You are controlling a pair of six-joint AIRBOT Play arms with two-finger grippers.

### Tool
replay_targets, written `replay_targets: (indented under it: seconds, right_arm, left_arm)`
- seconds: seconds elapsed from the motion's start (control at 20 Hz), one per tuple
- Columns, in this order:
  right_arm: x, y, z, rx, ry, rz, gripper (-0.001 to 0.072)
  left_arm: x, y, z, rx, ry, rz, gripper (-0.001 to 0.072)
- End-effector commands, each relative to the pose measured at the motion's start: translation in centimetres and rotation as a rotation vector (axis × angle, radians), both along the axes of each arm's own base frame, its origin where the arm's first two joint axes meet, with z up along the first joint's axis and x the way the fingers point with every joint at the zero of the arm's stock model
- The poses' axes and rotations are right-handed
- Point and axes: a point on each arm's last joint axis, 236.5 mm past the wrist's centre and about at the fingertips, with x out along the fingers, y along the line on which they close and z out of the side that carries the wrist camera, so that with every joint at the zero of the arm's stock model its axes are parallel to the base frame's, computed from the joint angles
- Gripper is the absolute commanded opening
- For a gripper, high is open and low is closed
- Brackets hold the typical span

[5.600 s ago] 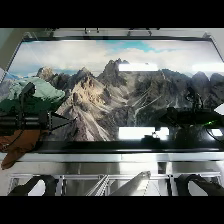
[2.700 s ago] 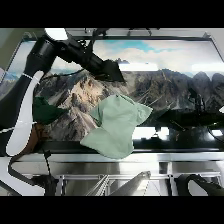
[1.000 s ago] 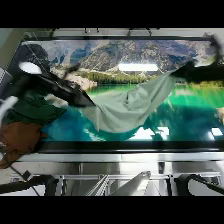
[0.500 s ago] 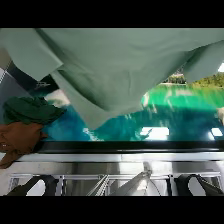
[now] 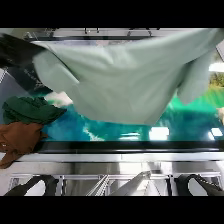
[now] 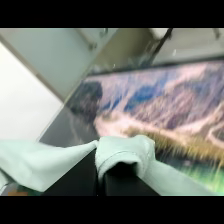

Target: Fold the shirts.

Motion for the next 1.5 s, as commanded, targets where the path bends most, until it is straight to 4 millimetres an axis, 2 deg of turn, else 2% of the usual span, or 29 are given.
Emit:
replay_targets:
  seconds: [0.0, 0.05, 0.1, 0.15, 0.2, 0.25, 0.3, 0.4, 0.5, 0.55, 0.65, 0.75, 0.85, 0.95, 1.0, 1.05, 1.1, 1.25, 1.45]
  right_arm:
    - [4.8, 3.4, -11.2, -0.053, 0.245, 0.088, 0.0014]
    - [6.2, 4.3, -14.4, -0.075, 0.292, 0.106, 0.0015]
    - [7.3, 5.2, -17.0, -0.083, 0.329, 0.125, 0.0029]
    - [8.2, 5.6, -19.3, -0.074, 0.377, 0.131, 0.0254]
    - [8.9, 5.5, -20.9, -0.064, 0.412, 0.129, 0.0538]
    - [9.4, 4.9, -21.9, -0.06, 0.433, 0.12, 0.0633]
    - [9.6, 3.8, -22.5, -0.063, 0.447, 0.105, 0.0632]
    - [9.1, 0.6, -24.3, -0.14, 0.485, 0.075, 0.0632]
    - [7.4, -3.1, -27.7, -0.235, 0.62, 0.034, 0.0628]
    - [6.9, -4.5, -29.2, -0.278, 0.665, 0.011, 0.0628]
    - [6.8, -5.5, -31.3, -0.296, 0.715, 0.003, 0.0628]
    - [7.0, -4.3, -33.0, -0.254, 0.754, 0.031, 0.0626]
    - [7.6, -2.2, -34.5, -0.207, 0.782, 0.068, 0.0624]
    - [8.6, 0.0, -35.9, -0.183, 0.794, 0.112, 0.0623]
    - [9.2, 1.3, -36.6, -0.177, 0.799, 0.138, 0.061]
    - [9.8, 2.5, -37.1, -0.176, 0.8, 0.162, 0.0518]
    - [10.4, 3.6, -37.8, -0.182, 0.8, 0.186, 0.048]
    - [11.6, 6.7, -39.3, -0.183, 0.825, 0.225, 0.0482]
    - [11.8, 9.7, -40.5, -0.192, 0.845, 0.268, 0.048]
  left_arm:
    - [3.4, -1.4, -7.6, -0.022, 0.141, -0.047, 0.0022]
    - [5.0, -1.2, -9.5, -0.021, 0.161, -0.027, 0.0043]
    - [6.8, -0.9, -11.2, -0.026, 0.188, 0.002, 0.0324]
    - [8.1, -0.5, -12.4, -0.032, 0.211, 0.019, 0.0557]
    - [9.2, 0.0, -13.3, -0.041, 0.24, 0.025, 0.072]
    - [9.6, 0.6, -13.6, -0.051, 0.267, 0.006, 0.072]
    - [9.7, 1.4, -13.7, -0.059, 0.288, -0.015, 0.072]
    - [8.5, 3.1, -14.7, -0.044, 0.386, -0.075, 0.072]
    - [6.2, 4.3, -17.8, 0.047, 0.541, -0.11, 0.072]
    - [4.6, 4.3, -19.5, 0.087, 0.614, -0.126, 0.072]
    - [1.4, 2.5, -22.6, 0.129, 0.715, -0.161, 0.0719]
    - [-2.6, -0.1, -26.5, 0.191, 0.813, -0.189, 0.072]
    - [-5.9, -1.8, -30.9, 0.302, 0.864, -0.182, 0.0719]
    - [-7.6, -3.3, -34.3, 0.376, 0.882, -0.144, 0.0703]
    - [-8.0, -4.0, -35.4, 0.391, 0.878, -0.129, 0.0703]
    - [-8.0, -4.5, -36.4, 0.412, 0.862, -0.107, 0.0703]
    - [-7.7, -4.9, -37.0, 0.425, 0.846, -0.085, 0.0703]
    - [-4.8, -5.3, -37.3, 0.438, 0.776, 0.017, 0.0702]
    - [0.1, -4.8, -36.8, 0.428, 0.702, 0.111, 0.0702]
